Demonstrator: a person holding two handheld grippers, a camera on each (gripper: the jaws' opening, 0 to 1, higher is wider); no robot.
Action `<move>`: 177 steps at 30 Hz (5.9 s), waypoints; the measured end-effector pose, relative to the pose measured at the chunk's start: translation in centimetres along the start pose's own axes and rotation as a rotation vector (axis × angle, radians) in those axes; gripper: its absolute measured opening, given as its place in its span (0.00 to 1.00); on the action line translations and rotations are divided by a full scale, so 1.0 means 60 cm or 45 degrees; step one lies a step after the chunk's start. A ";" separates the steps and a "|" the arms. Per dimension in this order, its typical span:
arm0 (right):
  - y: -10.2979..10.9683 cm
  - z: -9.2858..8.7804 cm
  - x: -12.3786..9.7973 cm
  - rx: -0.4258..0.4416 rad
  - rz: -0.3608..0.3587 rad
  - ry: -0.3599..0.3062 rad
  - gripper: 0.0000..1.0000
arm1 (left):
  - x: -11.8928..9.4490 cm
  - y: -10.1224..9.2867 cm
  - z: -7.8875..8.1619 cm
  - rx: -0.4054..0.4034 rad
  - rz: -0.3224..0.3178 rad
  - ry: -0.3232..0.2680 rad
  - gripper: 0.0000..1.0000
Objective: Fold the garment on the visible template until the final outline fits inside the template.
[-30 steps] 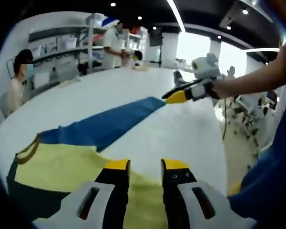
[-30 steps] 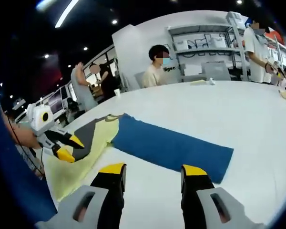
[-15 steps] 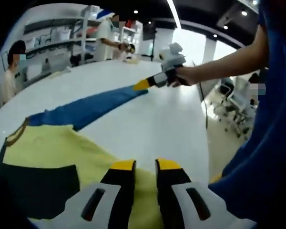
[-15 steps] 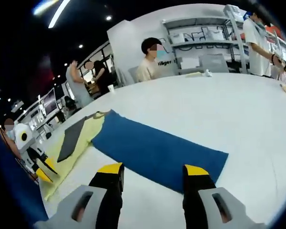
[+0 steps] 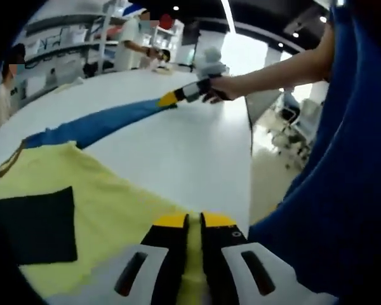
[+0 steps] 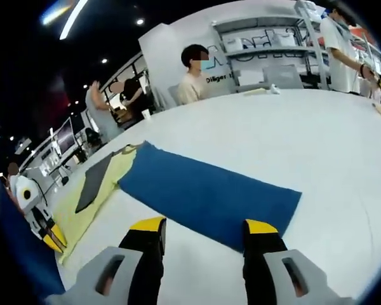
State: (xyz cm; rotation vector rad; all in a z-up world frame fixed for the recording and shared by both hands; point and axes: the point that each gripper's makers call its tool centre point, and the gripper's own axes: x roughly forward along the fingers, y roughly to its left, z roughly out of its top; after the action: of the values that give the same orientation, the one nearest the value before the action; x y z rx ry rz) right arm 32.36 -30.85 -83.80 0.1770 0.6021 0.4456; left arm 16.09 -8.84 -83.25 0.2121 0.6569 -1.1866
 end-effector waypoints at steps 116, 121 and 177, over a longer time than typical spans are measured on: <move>-0.116 0.031 -0.034 0.572 -0.226 -0.120 0.00 | -0.099 0.004 -0.043 -0.211 0.317 -0.054 0.10; -0.115 0.045 -0.036 0.547 -0.215 -0.142 0.00 | -0.108 0.006 -0.044 -0.216 0.327 -0.040 0.17; 0.285 0.263 0.030 0.011 0.215 -0.134 0.00 | -0.394 0.118 -0.139 -0.332 0.559 -0.028 0.66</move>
State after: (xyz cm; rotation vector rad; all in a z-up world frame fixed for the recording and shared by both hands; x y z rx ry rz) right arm 36.83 -15.29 -66.96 0.2587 0.4878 0.5934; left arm 14.42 16.51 -77.53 0.1143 0.6957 -0.6746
